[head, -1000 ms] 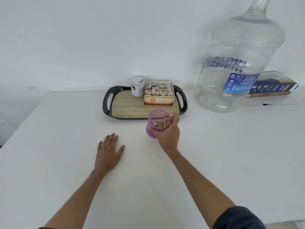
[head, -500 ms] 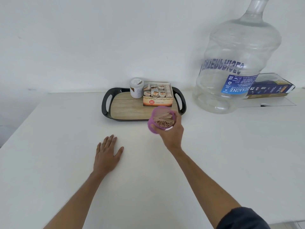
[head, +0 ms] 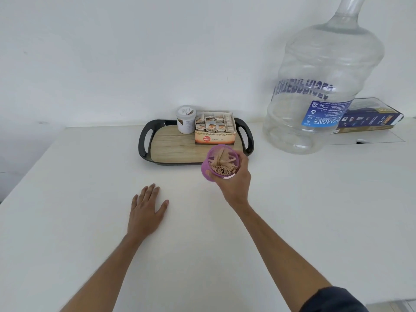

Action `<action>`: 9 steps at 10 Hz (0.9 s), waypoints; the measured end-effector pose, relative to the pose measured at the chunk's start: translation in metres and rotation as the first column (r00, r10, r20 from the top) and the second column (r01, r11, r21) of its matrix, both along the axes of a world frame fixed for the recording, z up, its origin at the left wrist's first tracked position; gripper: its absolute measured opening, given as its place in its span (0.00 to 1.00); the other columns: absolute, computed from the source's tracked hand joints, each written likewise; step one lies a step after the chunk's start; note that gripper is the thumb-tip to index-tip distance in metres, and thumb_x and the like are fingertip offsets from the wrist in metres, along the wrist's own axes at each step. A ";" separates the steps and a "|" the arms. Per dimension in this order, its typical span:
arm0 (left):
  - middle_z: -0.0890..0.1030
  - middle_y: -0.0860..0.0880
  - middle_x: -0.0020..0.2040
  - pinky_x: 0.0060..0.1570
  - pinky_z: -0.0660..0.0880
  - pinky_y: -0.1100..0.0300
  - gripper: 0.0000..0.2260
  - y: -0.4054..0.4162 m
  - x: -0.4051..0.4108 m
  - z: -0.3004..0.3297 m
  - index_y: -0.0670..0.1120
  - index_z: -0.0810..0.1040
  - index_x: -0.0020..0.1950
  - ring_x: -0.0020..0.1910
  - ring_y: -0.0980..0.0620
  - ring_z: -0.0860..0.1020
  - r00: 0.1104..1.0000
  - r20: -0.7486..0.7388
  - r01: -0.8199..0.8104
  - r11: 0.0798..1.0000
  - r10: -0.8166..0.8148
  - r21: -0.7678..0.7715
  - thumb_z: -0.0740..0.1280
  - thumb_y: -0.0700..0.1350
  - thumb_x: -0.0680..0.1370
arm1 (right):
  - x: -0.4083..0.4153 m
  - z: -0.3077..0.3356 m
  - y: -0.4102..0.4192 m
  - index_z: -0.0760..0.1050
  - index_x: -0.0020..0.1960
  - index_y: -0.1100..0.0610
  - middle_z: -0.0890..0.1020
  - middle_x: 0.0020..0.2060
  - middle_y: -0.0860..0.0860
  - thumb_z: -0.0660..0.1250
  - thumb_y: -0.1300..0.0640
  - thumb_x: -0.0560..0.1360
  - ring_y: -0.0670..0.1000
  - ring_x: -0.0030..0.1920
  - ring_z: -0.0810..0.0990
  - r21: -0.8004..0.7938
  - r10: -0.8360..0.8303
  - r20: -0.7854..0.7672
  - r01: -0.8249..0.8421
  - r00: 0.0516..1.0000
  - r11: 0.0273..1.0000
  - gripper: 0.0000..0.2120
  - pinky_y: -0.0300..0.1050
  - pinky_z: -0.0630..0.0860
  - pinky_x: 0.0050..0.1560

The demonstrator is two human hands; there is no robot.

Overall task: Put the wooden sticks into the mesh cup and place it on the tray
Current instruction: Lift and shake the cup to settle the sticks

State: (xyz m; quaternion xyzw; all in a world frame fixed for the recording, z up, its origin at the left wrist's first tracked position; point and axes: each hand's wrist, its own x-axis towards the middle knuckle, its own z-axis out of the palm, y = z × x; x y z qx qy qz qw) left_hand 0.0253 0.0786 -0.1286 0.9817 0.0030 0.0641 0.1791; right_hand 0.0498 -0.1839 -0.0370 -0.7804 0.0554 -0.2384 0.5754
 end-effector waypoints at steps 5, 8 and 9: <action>0.60 0.51 0.79 0.76 0.49 0.50 0.26 -0.001 -0.001 0.000 0.47 0.62 0.77 0.78 0.51 0.54 1.000 0.001 -0.004 1.000 0.004 0.005 0.58 0.57 0.81 | -0.005 -0.026 0.005 0.66 0.66 0.47 0.78 0.57 0.41 0.82 0.42 0.56 0.43 0.56 0.78 -0.138 0.196 -0.225 -0.231 0.954 0.963 0.44 0.49 0.80 0.56; 0.59 0.51 0.79 0.76 0.48 0.51 0.27 -0.001 -0.001 0.000 0.47 0.61 0.77 0.78 0.52 0.53 1.000 -0.001 -0.003 1.000 0.003 -0.002 0.57 0.57 0.81 | 0.002 -0.015 0.005 0.62 0.72 0.49 0.78 0.62 0.45 0.78 0.31 0.54 0.50 0.62 0.77 -0.334 0.131 -0.337 -0.249 0.932 0.909 0.53 0.48 0.74 0.56; 0.59 0.51 0.79 0.76 0.48 0.51 0.27 -0.001 -0.002 0.000 0.48 0.61 0.77 0.78 0.52 0.53 1.000 -0.002 -0.004 1.000 0.004 -0.005 0.58 0.57 0.81 | 0.001 -0.013 0.006 0.68 0.65 0.47 0.81 0.54 0.42 0.81 0.37 0.55 0.48 0.55 0.81 -0.285 0.169 -0.283 -0.251 0.944 0.925 0.43 0.46 0.78 0.52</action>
